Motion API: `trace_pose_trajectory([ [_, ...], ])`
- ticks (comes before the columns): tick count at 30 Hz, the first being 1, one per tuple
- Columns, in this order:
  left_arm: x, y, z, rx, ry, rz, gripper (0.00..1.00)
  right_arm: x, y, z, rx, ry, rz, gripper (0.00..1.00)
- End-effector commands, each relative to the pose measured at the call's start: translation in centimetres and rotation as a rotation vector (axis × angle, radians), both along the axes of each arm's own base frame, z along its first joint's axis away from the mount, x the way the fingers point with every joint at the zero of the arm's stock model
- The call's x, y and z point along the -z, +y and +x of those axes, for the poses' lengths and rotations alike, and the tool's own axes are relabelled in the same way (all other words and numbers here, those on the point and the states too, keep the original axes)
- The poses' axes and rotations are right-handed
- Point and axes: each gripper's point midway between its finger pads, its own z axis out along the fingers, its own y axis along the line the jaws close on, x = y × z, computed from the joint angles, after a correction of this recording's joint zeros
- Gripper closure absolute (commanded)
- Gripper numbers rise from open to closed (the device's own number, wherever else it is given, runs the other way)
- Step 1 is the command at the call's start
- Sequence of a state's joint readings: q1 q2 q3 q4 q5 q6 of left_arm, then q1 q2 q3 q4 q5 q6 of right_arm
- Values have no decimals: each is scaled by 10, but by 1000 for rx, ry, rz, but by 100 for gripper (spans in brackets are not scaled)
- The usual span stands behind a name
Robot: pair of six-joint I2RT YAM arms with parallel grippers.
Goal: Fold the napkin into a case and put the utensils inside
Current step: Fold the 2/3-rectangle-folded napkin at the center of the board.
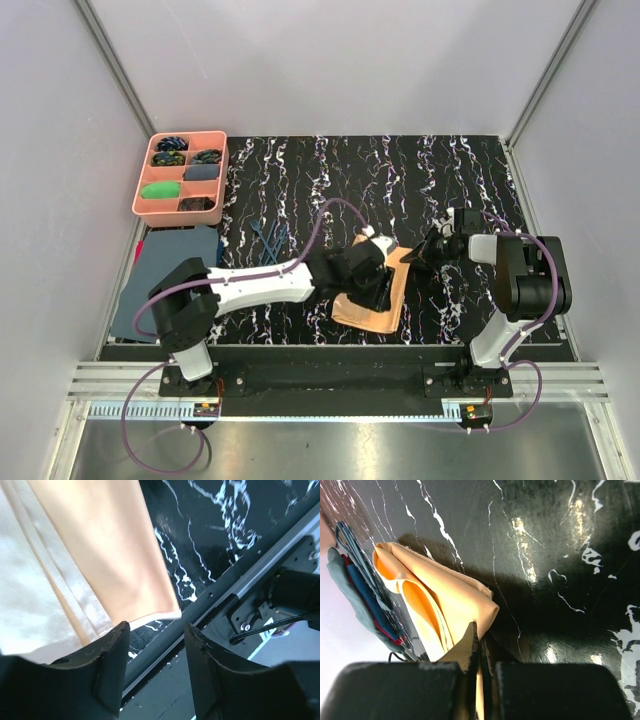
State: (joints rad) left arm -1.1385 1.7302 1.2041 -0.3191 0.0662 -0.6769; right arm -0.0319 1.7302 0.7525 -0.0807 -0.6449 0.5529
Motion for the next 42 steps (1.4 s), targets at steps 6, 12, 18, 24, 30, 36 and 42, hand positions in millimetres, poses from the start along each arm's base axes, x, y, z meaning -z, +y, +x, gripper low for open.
trace_pose_trajectory([
  [6,-38,25,133,-226,-120,-116,84,-11,-2,11,-18,-48,-23,100],
  [12,0,25,186,-288,-128,-70,93,-14,-1,11,-24,-48,-22,100],
  [18,34,8,201,-287,-104,-60,94,-25,5,13,-36,-68,-18,100],
  [24,55,4,193,-292,-48,-65,94,-47,29,16,-82,-100,-22,100],
  [30,65,7,186,-294,-23,-70,94,-58,63,18,-94,-78,-16,100],
  [36,68,2,181,-284,-19,-78,95,-58,82,21,-57,-30,-21,100],
  [42,71,1,178,-284,-10,-95,95,-50,99,26,83,51,22,100],
])
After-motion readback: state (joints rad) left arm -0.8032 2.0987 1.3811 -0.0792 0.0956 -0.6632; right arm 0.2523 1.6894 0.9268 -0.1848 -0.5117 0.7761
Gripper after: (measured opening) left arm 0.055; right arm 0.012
